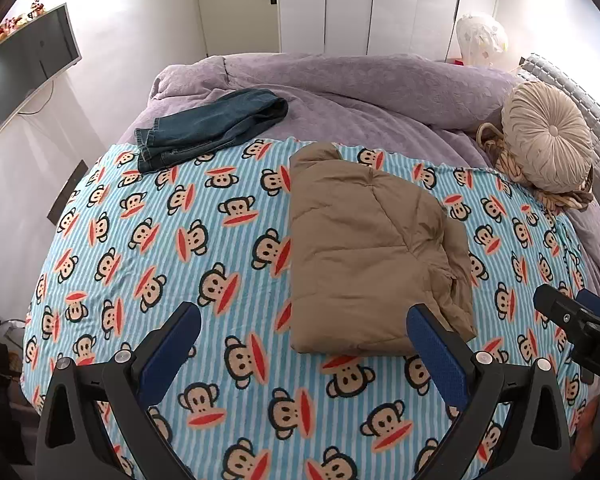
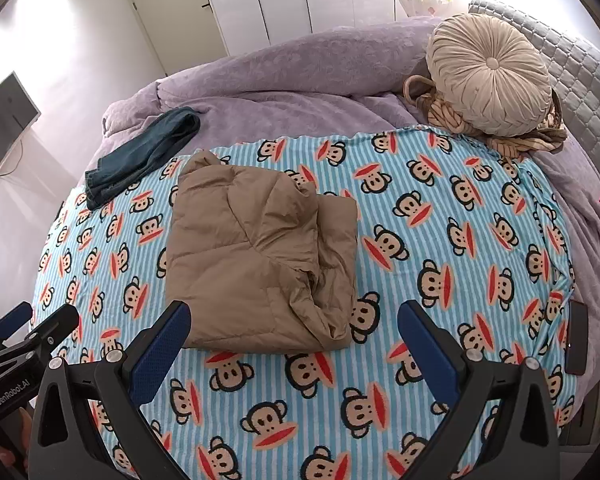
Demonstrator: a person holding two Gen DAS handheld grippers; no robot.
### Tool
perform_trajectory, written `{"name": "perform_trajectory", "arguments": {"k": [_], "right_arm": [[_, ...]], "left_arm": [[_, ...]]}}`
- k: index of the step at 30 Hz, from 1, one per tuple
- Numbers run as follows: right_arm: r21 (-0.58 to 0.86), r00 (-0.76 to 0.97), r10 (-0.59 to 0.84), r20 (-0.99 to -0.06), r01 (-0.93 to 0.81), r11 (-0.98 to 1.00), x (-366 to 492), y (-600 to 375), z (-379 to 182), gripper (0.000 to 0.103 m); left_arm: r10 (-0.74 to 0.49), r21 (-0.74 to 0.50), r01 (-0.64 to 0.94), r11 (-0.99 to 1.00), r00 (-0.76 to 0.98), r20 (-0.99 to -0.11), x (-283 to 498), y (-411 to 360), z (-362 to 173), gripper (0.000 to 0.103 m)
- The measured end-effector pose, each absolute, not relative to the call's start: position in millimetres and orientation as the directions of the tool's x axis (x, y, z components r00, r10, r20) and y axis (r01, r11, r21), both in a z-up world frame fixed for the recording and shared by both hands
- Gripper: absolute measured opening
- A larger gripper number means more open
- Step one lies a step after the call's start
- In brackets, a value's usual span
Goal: Fold large clothes
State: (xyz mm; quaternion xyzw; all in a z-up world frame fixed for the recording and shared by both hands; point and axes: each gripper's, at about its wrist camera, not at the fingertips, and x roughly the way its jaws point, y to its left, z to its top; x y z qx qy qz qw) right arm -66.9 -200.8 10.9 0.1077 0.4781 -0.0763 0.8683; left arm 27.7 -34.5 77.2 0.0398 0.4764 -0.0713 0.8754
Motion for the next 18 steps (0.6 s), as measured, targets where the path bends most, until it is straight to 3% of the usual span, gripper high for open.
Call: {"name": "perform_trajectory", "arguments": {"k": [18], "right_arm": [[0.108,0.527,-0.032,-0.849,0.234,0.966,-65.9,-200.4,9.3,0.103]], "left_arm": [[-0.092,0.002,0.174,0.985,0.528,-0.844,30.3,-35.8,73.6,0.103]]}}
